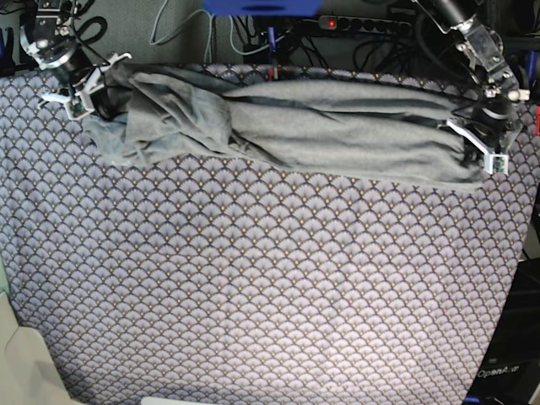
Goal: Fold the T-shirt properly
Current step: 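Hold both strip ends and pull them apart to straighten the strip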
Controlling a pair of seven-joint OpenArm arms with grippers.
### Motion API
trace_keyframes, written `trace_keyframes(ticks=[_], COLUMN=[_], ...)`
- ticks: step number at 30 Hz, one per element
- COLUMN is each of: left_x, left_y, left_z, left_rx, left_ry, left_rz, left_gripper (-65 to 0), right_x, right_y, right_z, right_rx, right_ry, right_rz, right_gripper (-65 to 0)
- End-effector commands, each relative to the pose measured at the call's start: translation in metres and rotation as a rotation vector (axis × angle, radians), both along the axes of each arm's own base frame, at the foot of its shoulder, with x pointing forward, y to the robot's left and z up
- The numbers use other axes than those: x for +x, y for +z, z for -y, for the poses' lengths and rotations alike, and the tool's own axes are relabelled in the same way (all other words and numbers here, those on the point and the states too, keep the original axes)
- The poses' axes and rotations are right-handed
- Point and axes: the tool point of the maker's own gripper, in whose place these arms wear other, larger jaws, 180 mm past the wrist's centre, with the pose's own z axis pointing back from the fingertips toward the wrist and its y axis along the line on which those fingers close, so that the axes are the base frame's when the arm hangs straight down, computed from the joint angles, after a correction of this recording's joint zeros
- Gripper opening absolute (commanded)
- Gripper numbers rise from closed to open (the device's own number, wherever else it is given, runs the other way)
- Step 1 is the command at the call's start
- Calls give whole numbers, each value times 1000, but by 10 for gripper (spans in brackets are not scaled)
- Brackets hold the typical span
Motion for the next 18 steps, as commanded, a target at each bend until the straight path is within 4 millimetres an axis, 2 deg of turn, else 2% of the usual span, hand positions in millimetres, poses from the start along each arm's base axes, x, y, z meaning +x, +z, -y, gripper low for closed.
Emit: trace_keyframes(ticks=[1, 3, 15, 16, 18], left_x=[-38, -39, -40, -40, -40], left_y=[-28, -28, -26, -24, -23], left_z=[-5, -6, -13, -16, -17], left_rx=[33, 40, 85, 90, 91], left_ry=[2, 0, -4, -4, -2], left_rz=[-205, -213, -237, -236, -233], left_gripper=[-624, -650, -650, -640, -580], right_x=[-2, -2, -1, 2, 3], right_y=[-1, -1, -1, 0, 0], right_z=[7, 7, 7, 7, 7], right_rx=[-35, -35, -34, -34, -33], right_ry=[3, 3, 2, 1, 1], right_rz=[-20, -20, -18, -12, -12], right_gripper=[-650, -650, -650, -650, -650])
